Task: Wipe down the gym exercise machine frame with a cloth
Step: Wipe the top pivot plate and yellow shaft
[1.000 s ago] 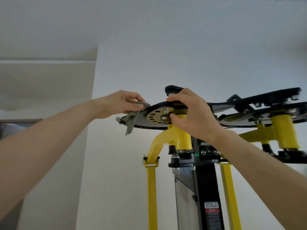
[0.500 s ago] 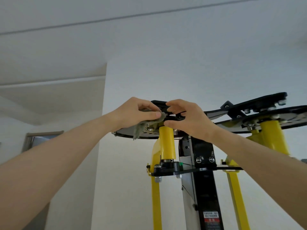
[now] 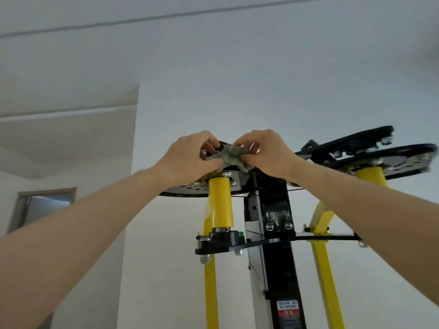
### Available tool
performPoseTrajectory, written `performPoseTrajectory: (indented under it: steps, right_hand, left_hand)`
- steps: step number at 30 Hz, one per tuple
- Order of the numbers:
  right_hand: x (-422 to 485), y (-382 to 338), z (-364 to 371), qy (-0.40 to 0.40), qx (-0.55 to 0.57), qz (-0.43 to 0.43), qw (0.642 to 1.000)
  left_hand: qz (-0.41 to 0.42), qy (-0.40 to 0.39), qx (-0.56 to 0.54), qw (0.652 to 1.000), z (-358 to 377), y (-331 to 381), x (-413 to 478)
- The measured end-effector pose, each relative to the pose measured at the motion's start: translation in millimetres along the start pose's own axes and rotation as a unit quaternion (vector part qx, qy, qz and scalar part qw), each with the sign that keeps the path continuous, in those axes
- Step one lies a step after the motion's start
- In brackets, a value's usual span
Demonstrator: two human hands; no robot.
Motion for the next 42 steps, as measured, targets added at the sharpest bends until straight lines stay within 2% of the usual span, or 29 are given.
performPoseTrajectory:
  steps: [2, 6, 15, 23, 26, 30, 33, 37, 39, 42]
  right_hand:
    - [8, 18, -4, -0.019, -0.051, 0.023, 0.998]
    - [18, 43, 0, -0.066, -0.164, 0.071, 0.982]
    - [24, 67, -6, -0.075, -0.254, 0.163, 0.95]
    - [22, 91, -9, -0.07, -0.351, 0.175, 0.917]
    - [22, 95, -6, -0.055, -0.359, 0.162, 0.918]
    - [26, 96, 0, -0.097, -0.319, 0.138, 0.933]
    - [23, 93, -8, -0.144, -0.181, 0.135, 0.964]
    - [6, 65, -7, -0.17, -0.051, 0.042, 0.983]
    - [-2, 54, -4, -0.157, -0.011, 0.003, 0.988]
    - [-8, 62, -1, -0.066, 0.036, 0.009, 0.997]
  left_hand:
    - [0.016, 0.012, 0.023, 1.0, 4, -4, -6]
    - [0.028, 0.035, 0.001, 0.999, 12, -12, -11]
    - [0.026, 0.09, -0.034, 0.995, 18, -20, -13]
    - [0.005, 0.105, -0.052, 0.993, 19, -21, -12]
    - [-0.007, 0.114, -0.047, 0.992, 19, -17, -14]
    - [-0.018, 0.126, -0.015, 0.992, 20, -11, -16]
    - [-0.034, 0.128, -0.009, 0.991, 22, -8, -16]
    - [-0.063, 0.145, -0.013, 0.987, 24, -9, -14]
    - [-0.079, 0.158, -0.006, 0.984, 27, -6, -15]
    - [-0.078, 0.18, 0.01, 0.98, 31, 2, -20]
Point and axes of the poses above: each hand's wrist, its own x-axis towards the middle knuckle, its own z-axis out of the palm, y = z × x, the point moved 4 cm from there along x, towards the middle knuckle, and after that the axes turned 14 degrees about z, right-handed, at the moved point
